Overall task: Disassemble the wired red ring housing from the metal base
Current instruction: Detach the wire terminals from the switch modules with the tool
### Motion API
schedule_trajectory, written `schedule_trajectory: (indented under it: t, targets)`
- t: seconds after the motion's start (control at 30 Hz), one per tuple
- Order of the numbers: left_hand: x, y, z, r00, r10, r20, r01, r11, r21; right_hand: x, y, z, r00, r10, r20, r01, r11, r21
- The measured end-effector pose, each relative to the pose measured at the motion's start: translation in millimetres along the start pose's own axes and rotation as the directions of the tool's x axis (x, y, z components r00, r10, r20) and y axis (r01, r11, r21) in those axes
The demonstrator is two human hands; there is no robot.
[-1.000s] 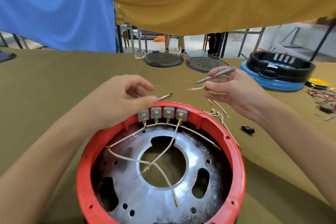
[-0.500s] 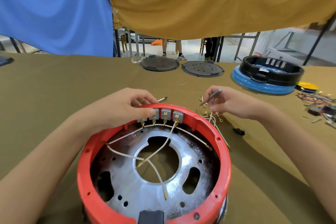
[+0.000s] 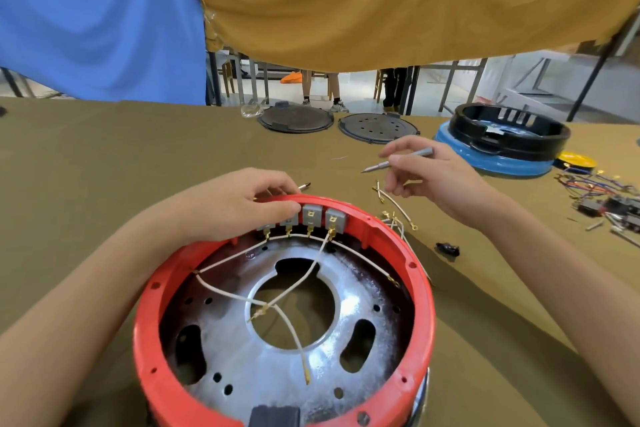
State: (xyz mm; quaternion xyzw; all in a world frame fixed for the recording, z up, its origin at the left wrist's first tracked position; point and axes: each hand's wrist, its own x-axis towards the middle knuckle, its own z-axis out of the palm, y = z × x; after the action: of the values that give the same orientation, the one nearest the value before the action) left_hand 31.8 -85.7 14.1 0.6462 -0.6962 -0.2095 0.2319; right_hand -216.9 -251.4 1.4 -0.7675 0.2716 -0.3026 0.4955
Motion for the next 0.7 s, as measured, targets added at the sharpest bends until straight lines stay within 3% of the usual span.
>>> schedule_trajectory:
  t: [0.13,0.27,0.43,0.7]
  targets:
    - [-7,4,-4,1.000,-0.015,0.015,0.013,0.989,0.145,-4,-17,14,0.993,-0.047,0.108,0.025,0.980,0.198]
    - [-18,8,-9,0.997,0.037,-0.066,-0.020,0.971,0.240,-13,-39,36,0.975,-0.160,0.155,0.129,0.973,0.189]
    - [-24,20,-4,0.983,0.158,-0.093,-0.140,0.975,0.171,-26,-54,58,0.935,-0.297,0.192,0.313,0.948,-0.057]
    - [-23,22,10,0.995,0.097,0.035,-0.100,0.986,0.130,-35,-58,65,0.873,-0.393,0.289,0.486,0.755,-0.441]
